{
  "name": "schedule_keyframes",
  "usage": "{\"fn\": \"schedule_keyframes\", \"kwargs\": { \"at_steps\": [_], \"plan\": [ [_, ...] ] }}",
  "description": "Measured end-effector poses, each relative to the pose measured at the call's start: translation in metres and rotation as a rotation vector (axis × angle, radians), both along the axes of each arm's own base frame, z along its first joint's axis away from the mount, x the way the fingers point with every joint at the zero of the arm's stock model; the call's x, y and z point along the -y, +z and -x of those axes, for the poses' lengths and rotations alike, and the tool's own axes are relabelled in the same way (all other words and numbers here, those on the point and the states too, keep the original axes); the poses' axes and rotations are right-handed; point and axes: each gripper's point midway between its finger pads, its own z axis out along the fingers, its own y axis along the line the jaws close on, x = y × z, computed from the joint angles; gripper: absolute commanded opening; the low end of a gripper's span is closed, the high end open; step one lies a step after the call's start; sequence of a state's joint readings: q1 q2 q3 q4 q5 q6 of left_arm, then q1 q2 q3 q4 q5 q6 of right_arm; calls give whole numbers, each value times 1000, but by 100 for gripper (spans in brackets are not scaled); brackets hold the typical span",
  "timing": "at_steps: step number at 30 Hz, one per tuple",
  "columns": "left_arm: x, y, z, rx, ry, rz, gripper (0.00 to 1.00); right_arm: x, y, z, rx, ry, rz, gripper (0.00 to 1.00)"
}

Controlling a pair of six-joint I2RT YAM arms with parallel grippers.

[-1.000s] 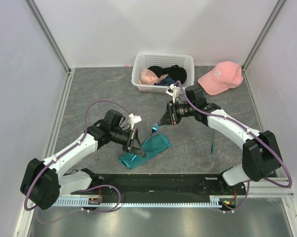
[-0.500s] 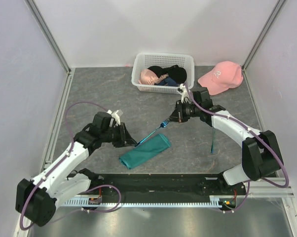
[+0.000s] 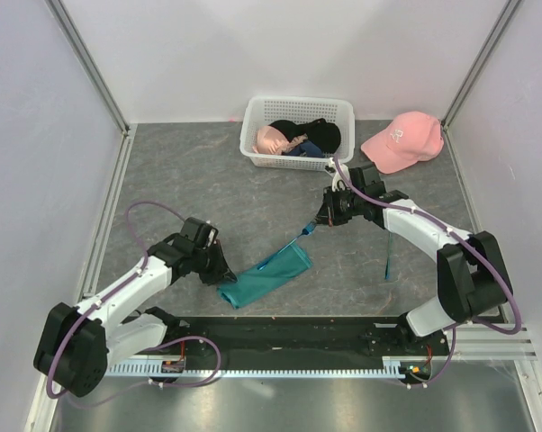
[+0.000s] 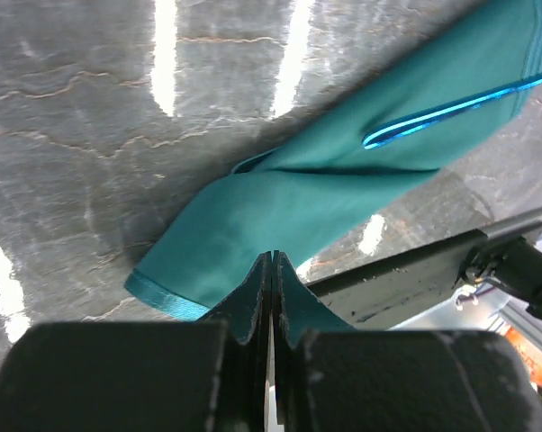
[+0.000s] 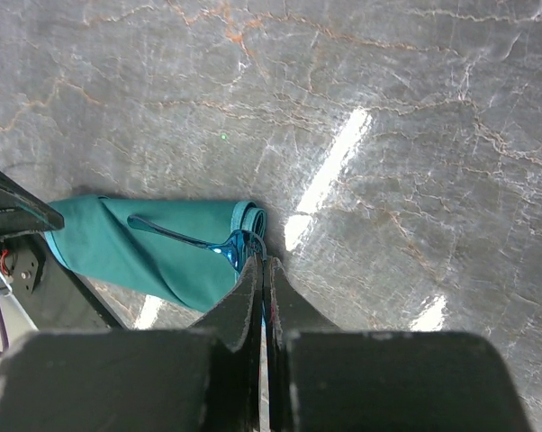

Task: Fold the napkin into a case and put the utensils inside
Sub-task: Pass from the left arm to the right, then insert the fork into the folded napkin.

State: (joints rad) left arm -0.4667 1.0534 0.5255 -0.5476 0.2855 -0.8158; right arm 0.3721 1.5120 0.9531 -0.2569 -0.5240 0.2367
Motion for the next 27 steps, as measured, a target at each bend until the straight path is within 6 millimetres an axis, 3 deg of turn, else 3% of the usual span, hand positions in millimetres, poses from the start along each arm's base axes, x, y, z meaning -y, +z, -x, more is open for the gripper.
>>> {"fn": "schedule_keyframes", "kwargs": {
  "at_steps": [9,20,27],
  "plan": [
    [-8,-11,8,-30,29,-32,2,-1,-5,3,-14,10,8,0],
    [-11,-7,19,-24,40,-4,2,-1,-6,4,-21,11,9,0],
    [-13,-15,25,-71,53,-22,2,4,-18,15,-61,10,17,0]
  ]
}}
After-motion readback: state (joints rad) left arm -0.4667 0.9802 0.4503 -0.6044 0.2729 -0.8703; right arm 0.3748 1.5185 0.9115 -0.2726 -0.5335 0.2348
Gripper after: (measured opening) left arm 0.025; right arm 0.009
